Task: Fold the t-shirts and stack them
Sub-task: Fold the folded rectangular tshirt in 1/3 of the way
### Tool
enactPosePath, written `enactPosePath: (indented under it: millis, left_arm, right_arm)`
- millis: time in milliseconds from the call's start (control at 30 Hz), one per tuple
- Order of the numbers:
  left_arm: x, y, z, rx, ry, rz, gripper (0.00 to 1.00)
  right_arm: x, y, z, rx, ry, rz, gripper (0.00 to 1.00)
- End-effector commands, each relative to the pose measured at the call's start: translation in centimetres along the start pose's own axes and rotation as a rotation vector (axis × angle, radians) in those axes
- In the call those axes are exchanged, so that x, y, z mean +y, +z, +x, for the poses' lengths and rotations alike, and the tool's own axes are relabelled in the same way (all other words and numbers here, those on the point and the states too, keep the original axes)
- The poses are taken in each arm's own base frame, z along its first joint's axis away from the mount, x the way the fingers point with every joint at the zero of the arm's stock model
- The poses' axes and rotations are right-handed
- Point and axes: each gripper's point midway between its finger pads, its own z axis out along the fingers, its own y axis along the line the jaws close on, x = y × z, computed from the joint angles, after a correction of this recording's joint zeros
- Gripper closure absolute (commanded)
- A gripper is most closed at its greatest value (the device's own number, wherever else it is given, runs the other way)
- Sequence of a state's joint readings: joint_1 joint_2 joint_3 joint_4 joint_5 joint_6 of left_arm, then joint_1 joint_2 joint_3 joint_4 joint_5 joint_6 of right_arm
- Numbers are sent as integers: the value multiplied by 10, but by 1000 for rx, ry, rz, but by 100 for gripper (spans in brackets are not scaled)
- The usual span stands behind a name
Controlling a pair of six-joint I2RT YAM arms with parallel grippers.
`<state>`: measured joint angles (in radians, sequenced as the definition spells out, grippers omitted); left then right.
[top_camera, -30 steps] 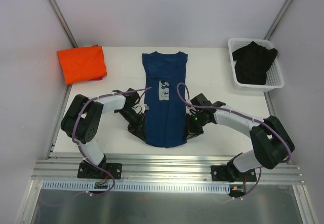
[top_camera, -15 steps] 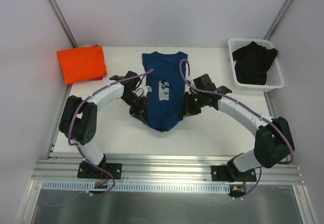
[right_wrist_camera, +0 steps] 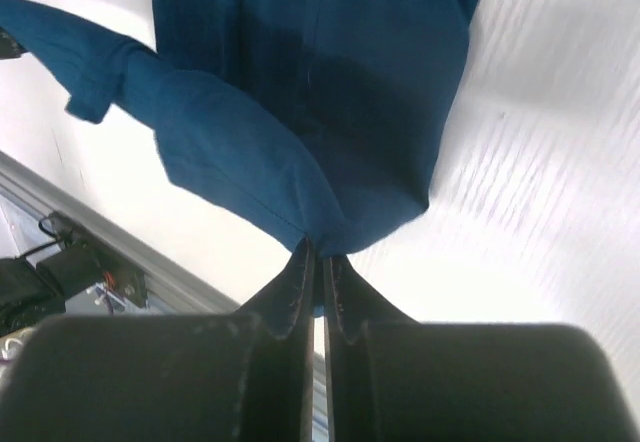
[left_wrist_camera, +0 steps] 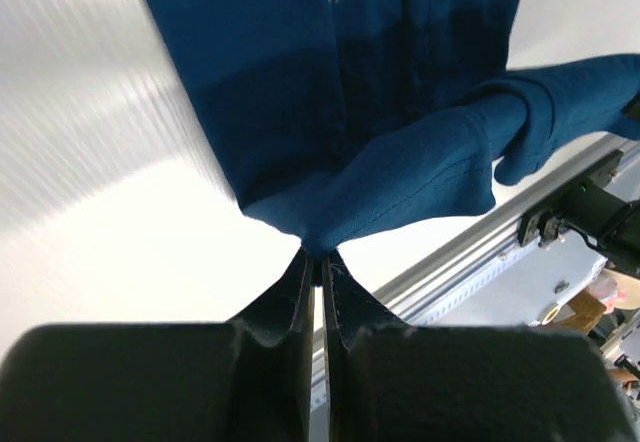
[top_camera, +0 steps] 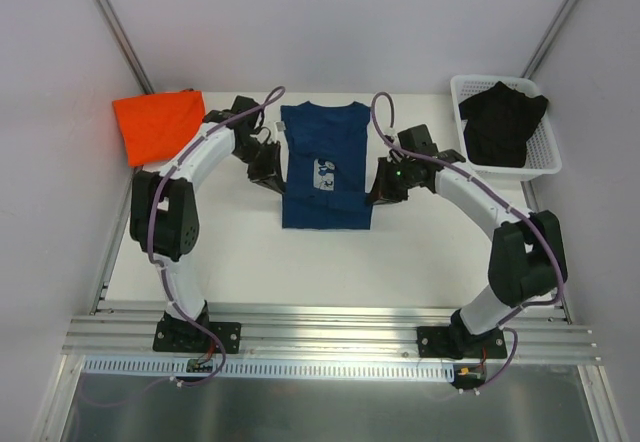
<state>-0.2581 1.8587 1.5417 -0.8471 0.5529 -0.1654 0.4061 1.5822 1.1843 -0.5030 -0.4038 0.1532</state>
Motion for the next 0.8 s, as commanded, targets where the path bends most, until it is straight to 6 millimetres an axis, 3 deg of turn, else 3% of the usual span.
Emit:
enactPosePath:
  millis: [0,167,200,233,300,333,433,767]
  left_arm:
    - [10,10,-24,-2,32,-31,100]
    - [11,20,-52,-21,43,-25,100]
    - [16,26,-54,-16,37,-32,100]
    - [15,25,-61,-28,42,-31,100]
    - [24,30,-68,-32,31,-46,100]
    - [23,29,-75,-49,41,-50,100]
    - [28,28,-92,-84,51,-67,100]
    - [40,31,-123,-157,79,-127,100]
  right_arm:
    - [4,2,-36,-71,-40,-14,100]
    - [1,15,-76,-109,-42,-17,100]
    - [7,12,-93,-140,-56,-24,100]
    - [1,23,-96,-120,-51,-14,100]
    - [9,22,-117,-152,-73,-27,100]
    - [2,32,-119,-137,-63,-13,100]
    - [4,35,-136,-161,-73,-11,100]
    - [-12,52,-149,-160,-60,20,99]
